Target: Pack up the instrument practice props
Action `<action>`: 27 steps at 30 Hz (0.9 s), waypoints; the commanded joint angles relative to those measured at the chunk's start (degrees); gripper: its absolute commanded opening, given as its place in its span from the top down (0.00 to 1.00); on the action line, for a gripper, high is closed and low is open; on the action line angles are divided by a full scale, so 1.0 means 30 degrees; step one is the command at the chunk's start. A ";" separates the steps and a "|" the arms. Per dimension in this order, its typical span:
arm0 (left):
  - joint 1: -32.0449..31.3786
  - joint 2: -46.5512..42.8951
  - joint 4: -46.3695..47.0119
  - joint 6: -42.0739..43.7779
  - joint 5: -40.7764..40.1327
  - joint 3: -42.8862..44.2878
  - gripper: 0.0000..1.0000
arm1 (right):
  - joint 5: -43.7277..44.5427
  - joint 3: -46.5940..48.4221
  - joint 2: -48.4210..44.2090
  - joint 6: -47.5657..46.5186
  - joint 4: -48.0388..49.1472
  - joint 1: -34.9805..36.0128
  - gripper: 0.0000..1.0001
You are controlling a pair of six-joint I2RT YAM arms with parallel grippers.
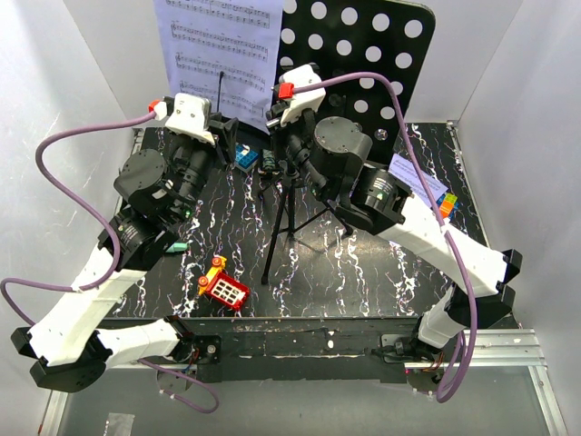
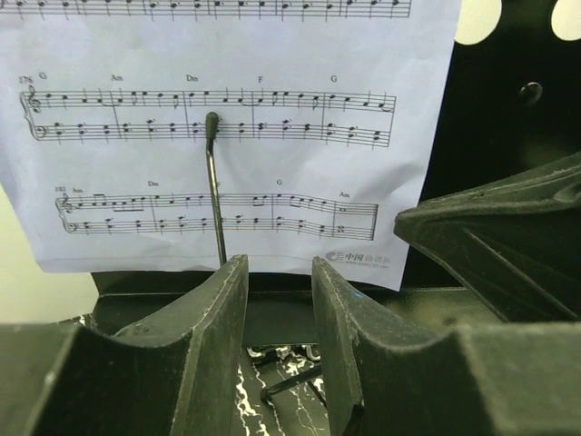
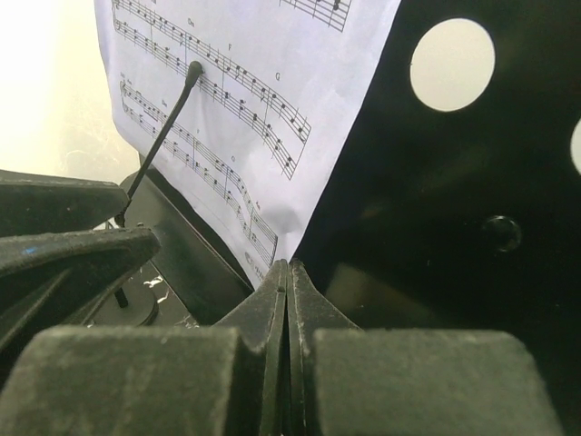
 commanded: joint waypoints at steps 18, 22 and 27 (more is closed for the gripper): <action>-0.0049 0.1540 0.2394 0.2501 -0.1512 -0.0356 0.86 | -0.0200 -0.0160 -0.1176 0.0183 0.0342 -0.0048 0.99; 0.0010 0.1423 0.2541 0.2530 -0.1512 -0.0473 0.97 | -0.0229 -0.0277 -0.1235 0.0183 0.0342 -0.0048 0.99; 0.0040 0.0984 0.2951 0.2560 -0.1630 -0.0824 1.00 | -0.0229 -0.0395 -0.1322 0.0183 0.0400 -0.0048 0.99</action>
